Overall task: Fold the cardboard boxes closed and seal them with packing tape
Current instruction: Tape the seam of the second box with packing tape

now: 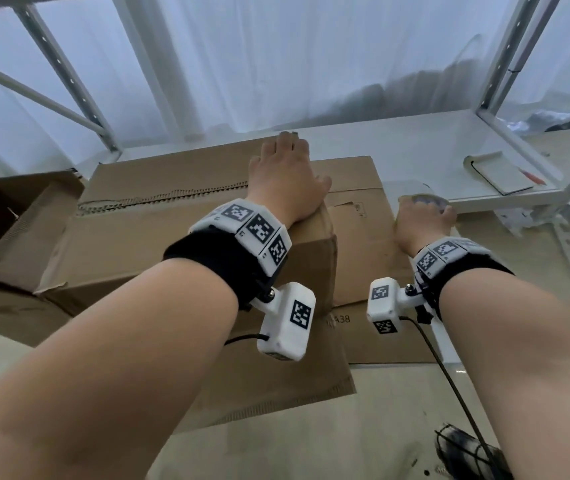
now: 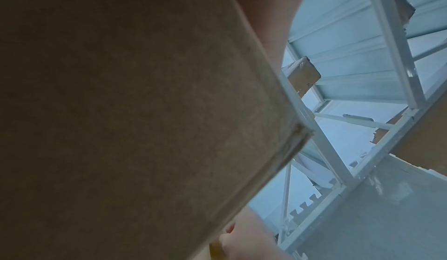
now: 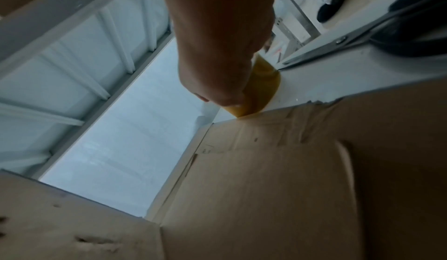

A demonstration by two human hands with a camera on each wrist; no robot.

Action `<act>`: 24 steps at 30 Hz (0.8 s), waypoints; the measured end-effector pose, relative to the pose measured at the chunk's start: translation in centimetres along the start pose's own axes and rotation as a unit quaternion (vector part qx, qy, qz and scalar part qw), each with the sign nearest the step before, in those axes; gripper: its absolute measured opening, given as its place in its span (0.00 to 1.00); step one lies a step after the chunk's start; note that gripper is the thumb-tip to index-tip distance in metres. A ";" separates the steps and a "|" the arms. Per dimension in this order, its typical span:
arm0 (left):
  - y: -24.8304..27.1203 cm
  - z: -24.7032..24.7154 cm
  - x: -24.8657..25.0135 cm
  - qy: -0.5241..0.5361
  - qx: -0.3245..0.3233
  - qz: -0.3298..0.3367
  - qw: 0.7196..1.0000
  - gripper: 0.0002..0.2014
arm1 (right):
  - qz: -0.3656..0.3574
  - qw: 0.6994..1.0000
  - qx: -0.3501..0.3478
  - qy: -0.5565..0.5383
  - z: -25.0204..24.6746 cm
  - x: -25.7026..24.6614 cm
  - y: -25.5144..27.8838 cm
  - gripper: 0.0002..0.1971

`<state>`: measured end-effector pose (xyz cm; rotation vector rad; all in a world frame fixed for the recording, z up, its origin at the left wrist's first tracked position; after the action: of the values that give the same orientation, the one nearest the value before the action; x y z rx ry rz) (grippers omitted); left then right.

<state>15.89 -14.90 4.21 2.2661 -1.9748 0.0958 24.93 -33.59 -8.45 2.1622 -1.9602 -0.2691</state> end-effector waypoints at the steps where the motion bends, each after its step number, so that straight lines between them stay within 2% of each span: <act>1: 0.0 0.0 -0.1 0.002 0.003 0.002 1.000 0.24 | -0.006 1.000 0.017 -0.001 -0.2 0.0 -0.1 0.24; 6: -0.3 0.1 -0.4 0.021 0.011 0.010 1.000 0.21 | -0.024 0.996 0.084 -0.033 -1.2 0.2 -0.5 0.18; 10: -0.5 0.1 -0.6 0.033 0.009 0.013 0.999 0.22 | -0.095 0.976 0.167 -0.107 -2.9 -0.7 1.0 0.19; 14: 0.0 -0.2 -1.1 0.019 -0.020 0.016 0.999 0.24 | -0.174 0.923 0.221 -0.264 -7.0 -3.1 4.4 0.18; 17: 1.1 -0.5 -2.8 0.001 -0.069 0.006 0.998 0.28 | -0.243 0.875 0.255 -0.332 -11.5 -5.8 8.1 0.19; 20: 2.9 -0.8 -7.2 0.005 -0.103 -0.033 0.994 0.33 | -0.318 0.818 0.290 -0.380 -14.9 -9.4 11.9 0.22; 24: 6.3 -2.0 -15.5 0.012 -0.097 -0.091 0.991 0.37 | -0.375 0.775 0.246 -0.445 -16.4 -15.6 15.8 0.22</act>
<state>7.61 -0.23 4.46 2.2912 -1.6760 -0.0829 12.74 -18.95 11.60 3.5847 -1.3800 -1.2183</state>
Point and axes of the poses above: each hand's wrist, its own y-axis away from the middle knuckle, its own z-axis out of the palm, x = y × z, the point moved 4 cm from there along -y, towards the middle knuckle, and after that the axes turned 12 degrees about -x, right-handed, at the moved point
